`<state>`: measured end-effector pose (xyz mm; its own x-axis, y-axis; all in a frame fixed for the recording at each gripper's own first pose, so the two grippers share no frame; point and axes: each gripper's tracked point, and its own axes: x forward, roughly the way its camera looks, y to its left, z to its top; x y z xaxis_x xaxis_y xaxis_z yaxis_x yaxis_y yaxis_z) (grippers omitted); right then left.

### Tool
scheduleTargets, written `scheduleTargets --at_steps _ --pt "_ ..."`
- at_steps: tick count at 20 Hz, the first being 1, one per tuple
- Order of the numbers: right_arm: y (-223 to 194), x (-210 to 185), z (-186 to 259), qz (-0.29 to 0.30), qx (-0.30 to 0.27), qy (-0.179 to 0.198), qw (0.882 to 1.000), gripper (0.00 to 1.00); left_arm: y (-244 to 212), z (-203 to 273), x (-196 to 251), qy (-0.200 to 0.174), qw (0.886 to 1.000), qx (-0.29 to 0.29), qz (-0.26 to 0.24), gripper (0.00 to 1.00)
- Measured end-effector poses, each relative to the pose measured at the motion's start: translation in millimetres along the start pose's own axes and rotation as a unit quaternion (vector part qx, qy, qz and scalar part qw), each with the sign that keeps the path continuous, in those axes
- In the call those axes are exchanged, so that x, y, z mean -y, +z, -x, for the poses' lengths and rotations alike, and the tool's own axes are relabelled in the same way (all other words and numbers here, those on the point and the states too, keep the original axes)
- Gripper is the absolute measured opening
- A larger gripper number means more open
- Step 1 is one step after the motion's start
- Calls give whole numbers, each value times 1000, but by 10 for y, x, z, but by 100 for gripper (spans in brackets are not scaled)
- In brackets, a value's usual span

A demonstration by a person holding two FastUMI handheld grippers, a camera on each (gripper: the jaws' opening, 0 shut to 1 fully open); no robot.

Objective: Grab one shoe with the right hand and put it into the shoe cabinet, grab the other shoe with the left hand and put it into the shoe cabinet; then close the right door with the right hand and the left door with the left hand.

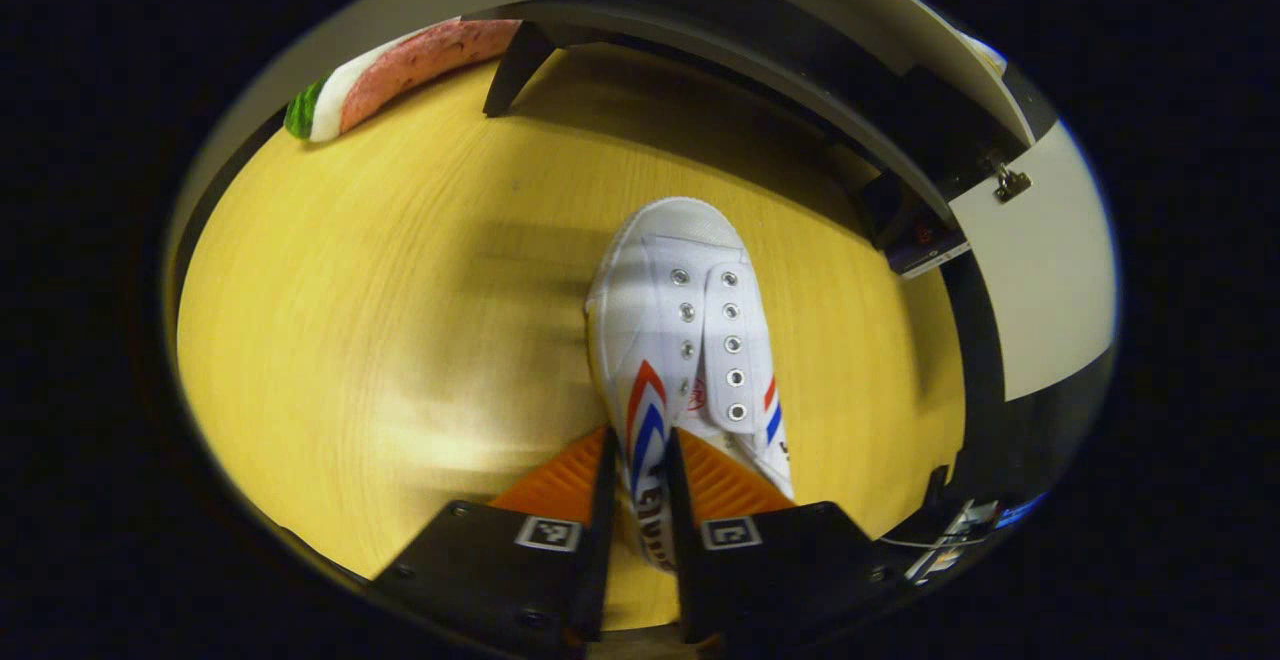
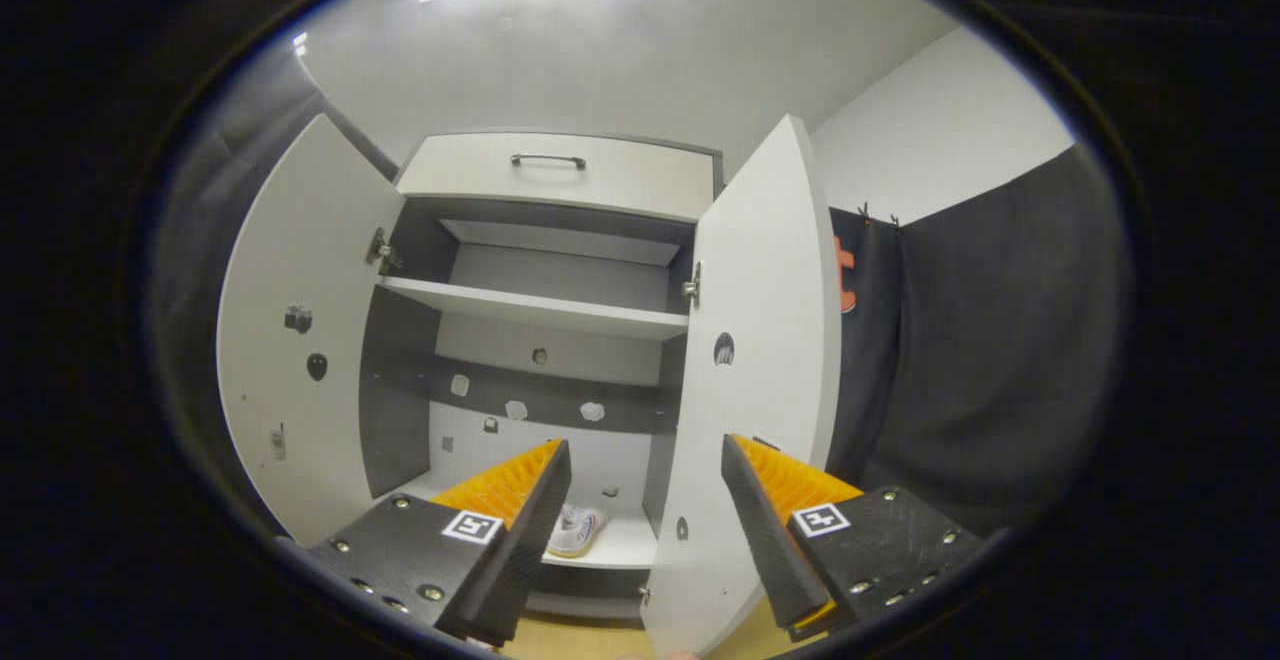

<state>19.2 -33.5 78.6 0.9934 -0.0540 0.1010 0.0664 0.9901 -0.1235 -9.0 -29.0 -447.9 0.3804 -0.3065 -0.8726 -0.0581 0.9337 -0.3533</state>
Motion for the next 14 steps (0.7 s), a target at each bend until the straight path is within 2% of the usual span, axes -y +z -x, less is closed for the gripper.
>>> scheduleTargets --at_steps 7,11,14 --pt "-12 -13 -7 8 4 -1 1000 85 77 75 -33 8 1000 19 -9 1" --pt "-48 -12 -23 8 3 0 1000 85 184 139 -56 39 997 32 -59 1" --pt "-96 -22 -42 6 -2 3 1000 85 351 336 14 25 995 66 -68 1"
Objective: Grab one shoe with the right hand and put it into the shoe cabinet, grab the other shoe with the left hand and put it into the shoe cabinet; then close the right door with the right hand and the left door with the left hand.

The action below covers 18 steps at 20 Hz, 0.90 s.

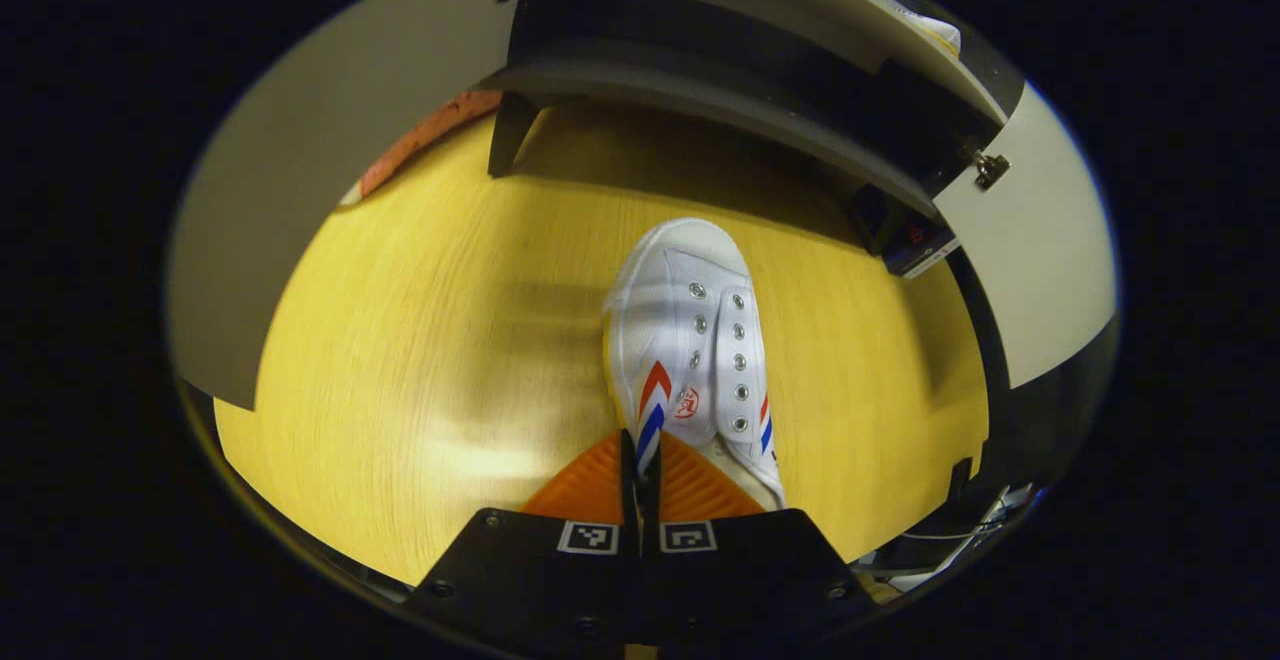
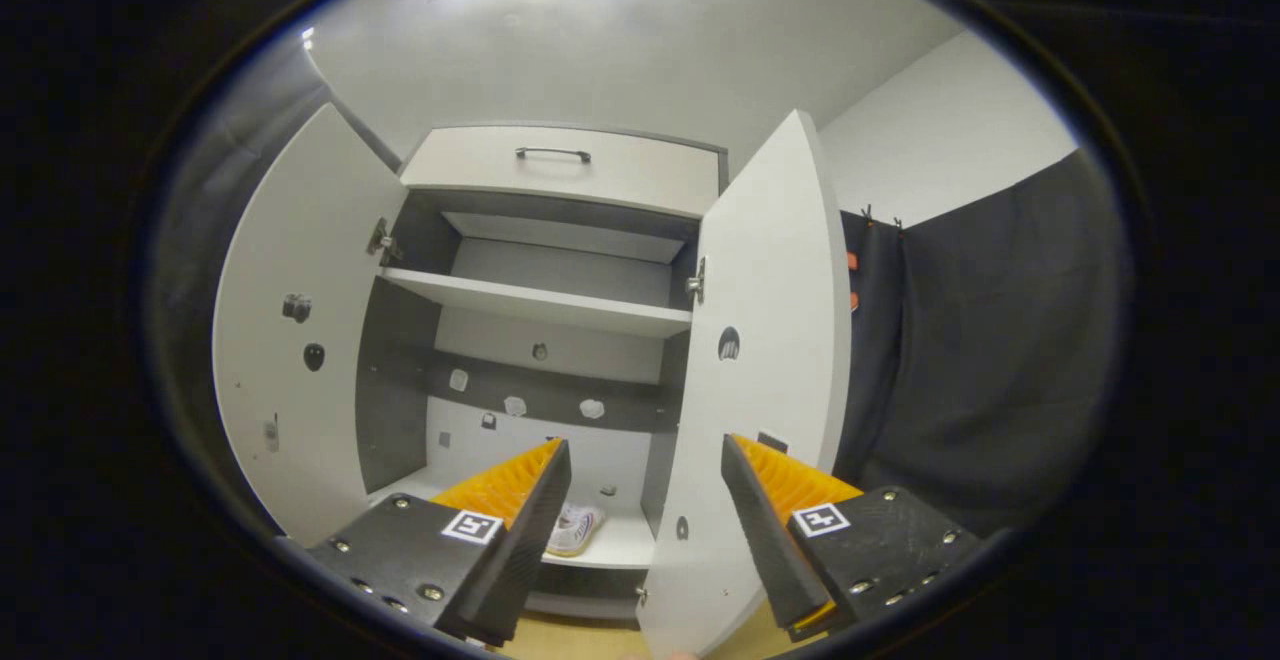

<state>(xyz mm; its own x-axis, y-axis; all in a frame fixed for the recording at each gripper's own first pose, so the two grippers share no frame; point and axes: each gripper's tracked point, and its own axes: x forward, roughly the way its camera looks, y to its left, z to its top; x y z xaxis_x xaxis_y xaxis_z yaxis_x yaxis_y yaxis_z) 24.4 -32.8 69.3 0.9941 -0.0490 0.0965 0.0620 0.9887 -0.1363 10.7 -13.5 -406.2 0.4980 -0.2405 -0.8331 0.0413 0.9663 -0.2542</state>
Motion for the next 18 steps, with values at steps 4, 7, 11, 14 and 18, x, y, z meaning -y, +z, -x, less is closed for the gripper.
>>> scheduleTargets --at_steps 4,7,11,14,18 --pt "-24 -4 -28 -1 0 1 1000 85 484 531 12 -16 997 67 -34 2" --pt "-38 20 -55 -4 1 -1 1000 85 875 1097 104 -40 990 124 -47 1" --pt "-61 75 -66 -8 1 -7 1000 90 1123 1756 43 -71 976 196 -56 1" --pt "-49 141 -69 -11 5 -14 1000 85 907 1583 -54 -93 964 240 -60 0" --pt "-5 244 -48 -22 12 -22 999 90 819 1508 -26 -102 952 279 -71 0"
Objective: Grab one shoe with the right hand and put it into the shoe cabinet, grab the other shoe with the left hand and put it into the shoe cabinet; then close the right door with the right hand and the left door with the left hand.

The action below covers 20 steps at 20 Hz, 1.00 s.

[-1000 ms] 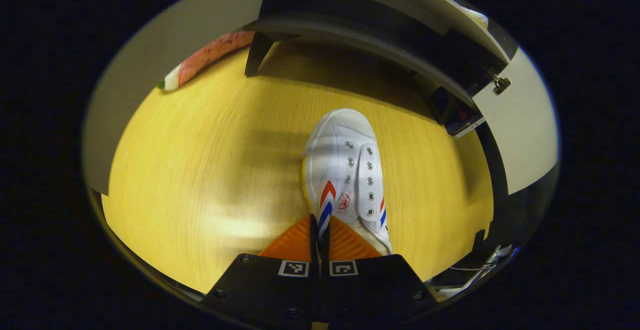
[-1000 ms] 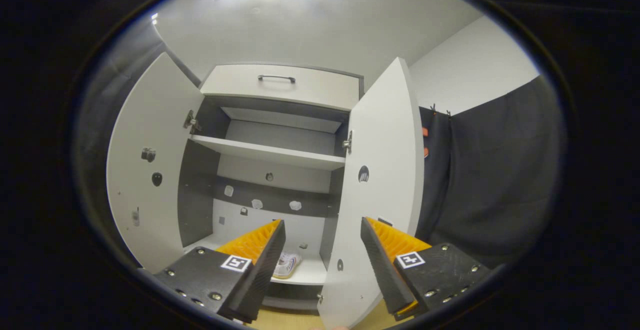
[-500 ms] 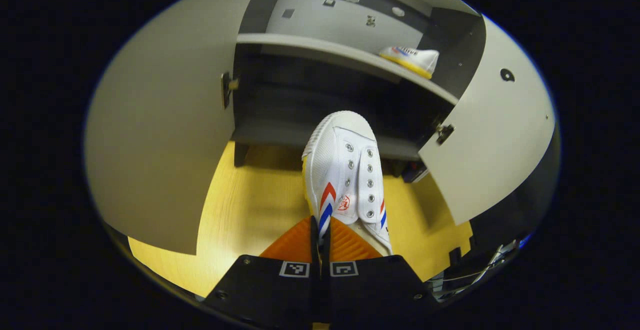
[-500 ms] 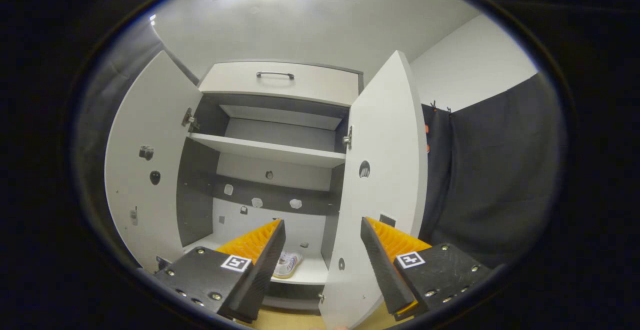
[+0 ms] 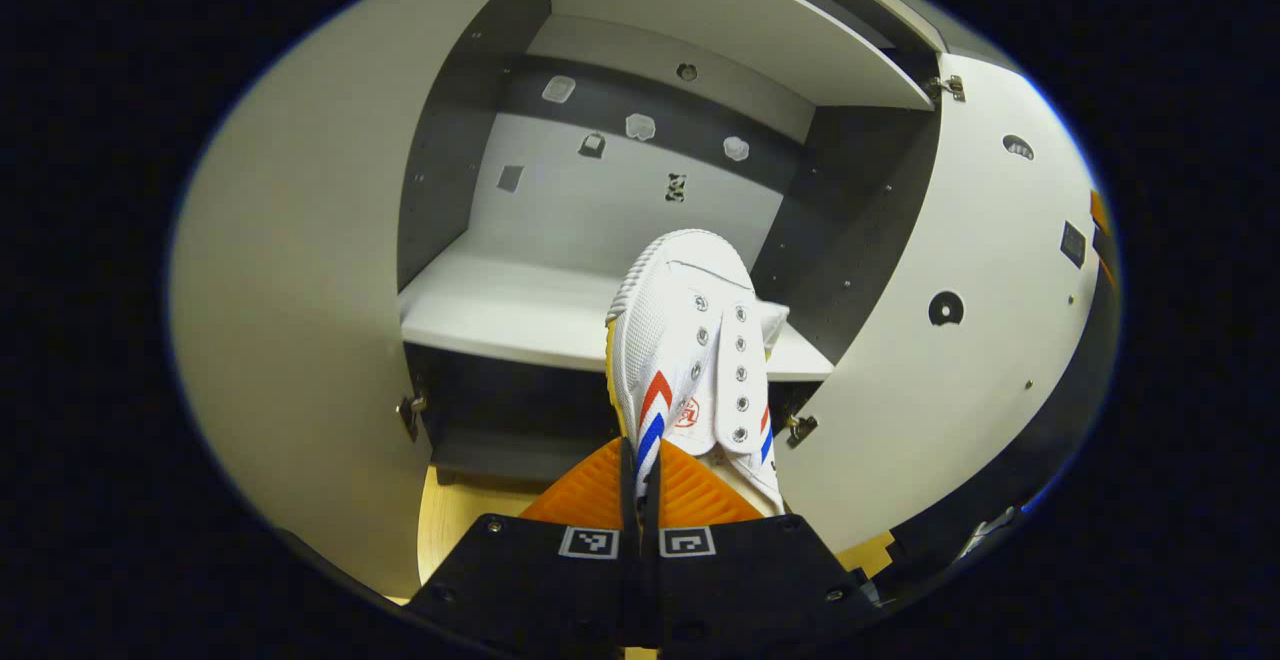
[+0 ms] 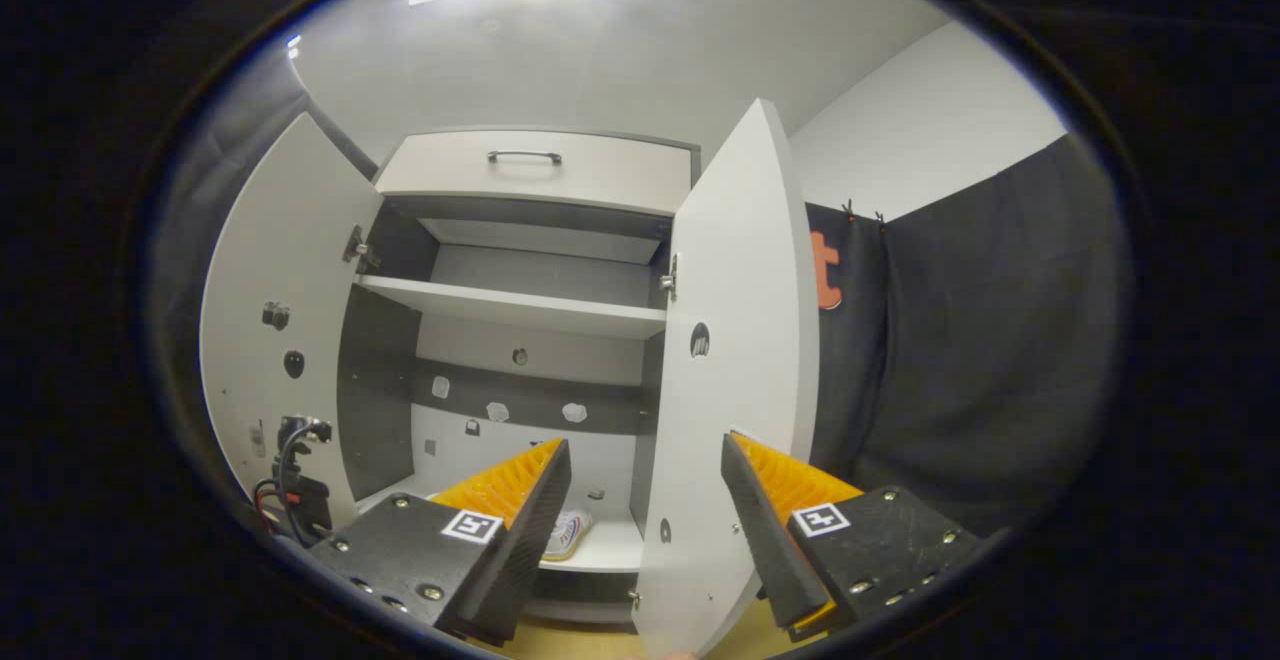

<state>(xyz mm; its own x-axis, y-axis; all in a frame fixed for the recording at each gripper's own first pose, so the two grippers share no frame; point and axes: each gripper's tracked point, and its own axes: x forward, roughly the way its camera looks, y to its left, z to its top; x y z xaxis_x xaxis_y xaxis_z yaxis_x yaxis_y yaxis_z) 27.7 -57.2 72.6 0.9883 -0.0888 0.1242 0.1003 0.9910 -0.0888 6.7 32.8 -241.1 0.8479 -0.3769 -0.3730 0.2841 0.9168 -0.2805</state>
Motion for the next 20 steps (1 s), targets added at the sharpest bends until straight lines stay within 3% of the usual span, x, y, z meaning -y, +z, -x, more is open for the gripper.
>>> scheduleTargets --at_steps 3,4,5,9,11,12,17,19,20 --pt "61 9 33 -14 8 11 1000 90 -3 81 -3 -2 1000 22 2 0" --pt "72 34 45 -17 11 12 1000 85 -19 95 -4 -3 1000 26 6 0" --pt "82 48 57 -19 13 12 1000 90 -42 99 -11 -3 999 34 8 0" --pt "120 74 118 -22 20 18 999 90 -75 119 -3 0 999 45 5 0" --pt "140 71 148 -17 25 22 999 90 -96 134 19 4 999 44 1 1" --pt "158 71 163 -14 28 23 999 85 -68 89 23 5 999 43 -3 1" --pt "198 96 183 0 42 21 999 85 -173 -69 67 19 999 26 -15 1" --pt "194 116 177 0 43 19 999 90 -186 -35 54 19 1000 22 -10 0" --pt "207 125 175 -3 45 18 999 85 -194 -41 41 22 1000 18 -13 2"
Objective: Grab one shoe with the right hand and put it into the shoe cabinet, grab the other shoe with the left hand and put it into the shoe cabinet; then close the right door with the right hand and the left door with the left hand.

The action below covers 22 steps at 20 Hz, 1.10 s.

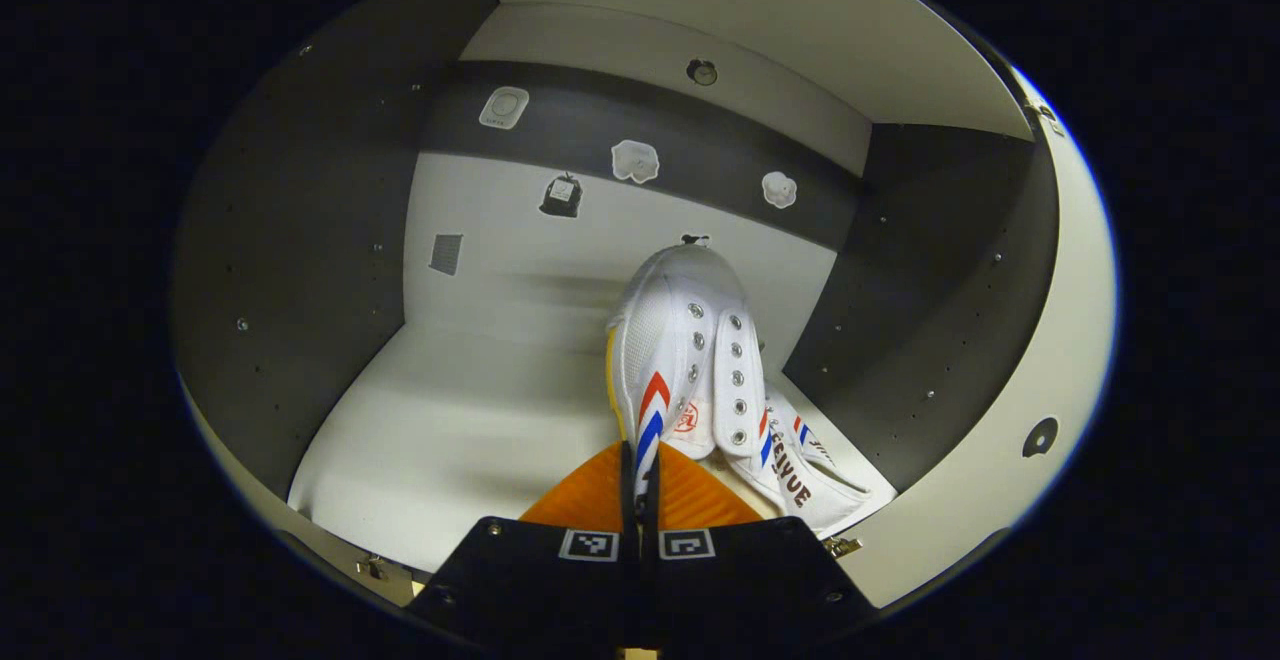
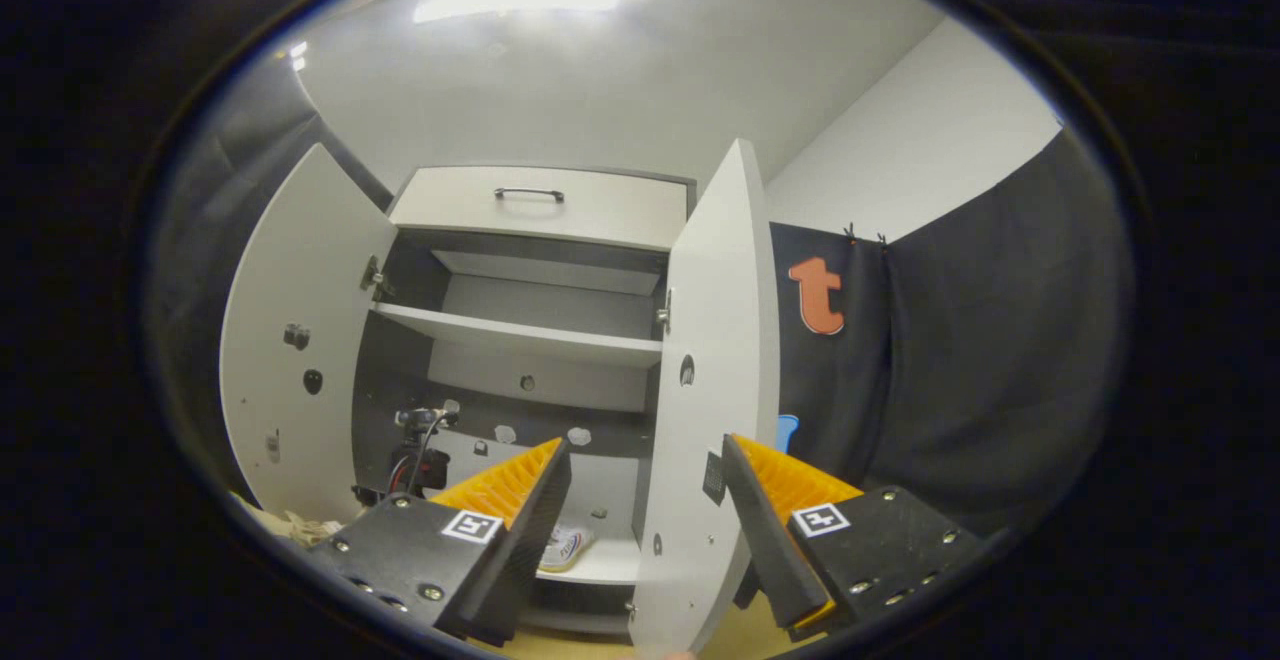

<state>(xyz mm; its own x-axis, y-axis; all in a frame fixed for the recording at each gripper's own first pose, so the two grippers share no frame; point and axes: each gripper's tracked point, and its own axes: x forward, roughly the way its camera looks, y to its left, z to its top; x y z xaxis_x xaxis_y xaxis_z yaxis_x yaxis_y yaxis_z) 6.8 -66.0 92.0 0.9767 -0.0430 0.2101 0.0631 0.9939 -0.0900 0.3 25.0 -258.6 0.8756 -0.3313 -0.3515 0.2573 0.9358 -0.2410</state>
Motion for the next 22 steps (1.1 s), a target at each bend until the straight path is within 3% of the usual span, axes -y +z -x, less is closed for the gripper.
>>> scheduleTargets --at_steps 2,7,11,12,19,20,22 --pt "20 14 9 -5 4 -2 1000 90 -69 -47 10 10 1000 -8 -6 0" --pt "74 109 65 6 12 -10 1000 90 -147 -101 -56 19 1000 -24 -2 0" --pt "145 181 95 15 23 -16 999 90 -191 -143 -100 29 999 -30 0 0" --pt "158 198 103 16 26 -17 999 85 -190 -156 -110 30 999 -30 0 2" --pt "166 299 137 22 27 -16 999 90 -206 -183 -122 34 999 -29 4 0" --pt "171 315 141 24 29 -15 999 85 -205 -180 -122 37 999 -29 6 1" --pt "184 356 157 29 31 -15 999 85 -211 -158 -140 44 998 -32 10 2"
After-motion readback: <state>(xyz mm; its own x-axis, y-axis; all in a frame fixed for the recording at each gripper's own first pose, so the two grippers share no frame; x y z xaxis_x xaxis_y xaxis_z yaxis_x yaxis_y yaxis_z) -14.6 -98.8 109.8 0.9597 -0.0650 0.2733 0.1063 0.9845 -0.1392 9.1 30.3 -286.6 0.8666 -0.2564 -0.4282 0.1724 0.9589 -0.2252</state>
